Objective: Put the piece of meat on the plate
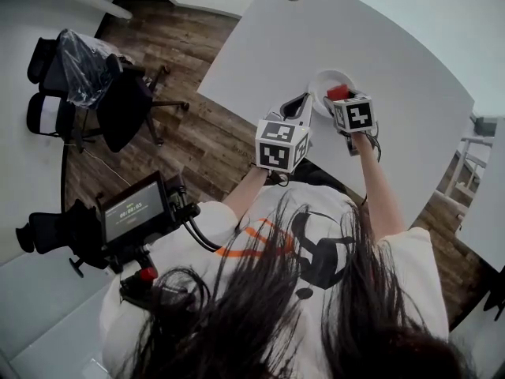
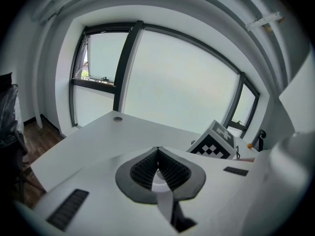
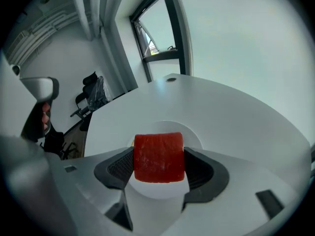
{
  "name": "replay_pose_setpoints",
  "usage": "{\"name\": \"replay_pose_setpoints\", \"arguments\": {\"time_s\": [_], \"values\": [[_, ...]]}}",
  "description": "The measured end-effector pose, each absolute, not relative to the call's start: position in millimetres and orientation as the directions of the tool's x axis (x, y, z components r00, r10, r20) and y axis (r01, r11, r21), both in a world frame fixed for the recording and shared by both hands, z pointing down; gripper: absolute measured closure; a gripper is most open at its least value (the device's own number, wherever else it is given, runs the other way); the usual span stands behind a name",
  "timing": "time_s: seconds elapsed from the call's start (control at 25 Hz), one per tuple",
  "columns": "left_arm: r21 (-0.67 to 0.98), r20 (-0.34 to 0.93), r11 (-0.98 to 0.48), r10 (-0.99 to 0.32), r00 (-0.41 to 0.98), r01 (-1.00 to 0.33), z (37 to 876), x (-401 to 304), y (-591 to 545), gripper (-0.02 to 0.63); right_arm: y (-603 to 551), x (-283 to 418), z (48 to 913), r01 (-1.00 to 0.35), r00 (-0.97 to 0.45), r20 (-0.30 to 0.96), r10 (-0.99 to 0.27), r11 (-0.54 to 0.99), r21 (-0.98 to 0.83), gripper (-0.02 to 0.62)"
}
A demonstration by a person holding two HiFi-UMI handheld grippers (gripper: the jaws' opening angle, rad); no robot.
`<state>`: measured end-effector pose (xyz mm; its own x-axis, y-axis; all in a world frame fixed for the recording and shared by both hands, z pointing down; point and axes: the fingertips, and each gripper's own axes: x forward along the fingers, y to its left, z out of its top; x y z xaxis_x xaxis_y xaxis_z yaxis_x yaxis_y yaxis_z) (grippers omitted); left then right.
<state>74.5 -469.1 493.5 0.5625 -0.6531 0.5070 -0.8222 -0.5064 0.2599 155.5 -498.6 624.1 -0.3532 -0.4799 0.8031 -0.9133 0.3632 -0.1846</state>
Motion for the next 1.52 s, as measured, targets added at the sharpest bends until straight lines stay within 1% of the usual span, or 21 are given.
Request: {"name": "replay_pose_setpoints", "arguments": {"time_s": [0.28, 0.64, 1.28, 1.52], "values": [[0.271, 0.527, -0.488, -0.646, 0.552, -0.830, 501, 74, -465, 0.601, -504, 153, 640, -0.884, -0.305, 0.850, -0.429, 0.459, -0.085, 0.282], [0.269, 0.537, -0.476, -0.648, 0.541, -0.837, 507, 67, -461, 0.601, -501, 149, 651, -0.864, -0.284, 0.866, -0.412, 0.502, -0.044, 0.282], [0.275, 0.532, -0.485, -0.642, 0.552, -0.830, 505, 65, -464, 0.601, -506, 147, 650, -0.875, -0.297, 0.841, -0.452, 0.482, -0.050, 0.282], [0.278, 0.531, -0.480, -0.645, 0.550, -0.832, 505, 64, -464, 0.601, -504, 154, 647, -0.908, -0.299, 0.842, -0.448, 0.406, -0.106, 0.282]]}}
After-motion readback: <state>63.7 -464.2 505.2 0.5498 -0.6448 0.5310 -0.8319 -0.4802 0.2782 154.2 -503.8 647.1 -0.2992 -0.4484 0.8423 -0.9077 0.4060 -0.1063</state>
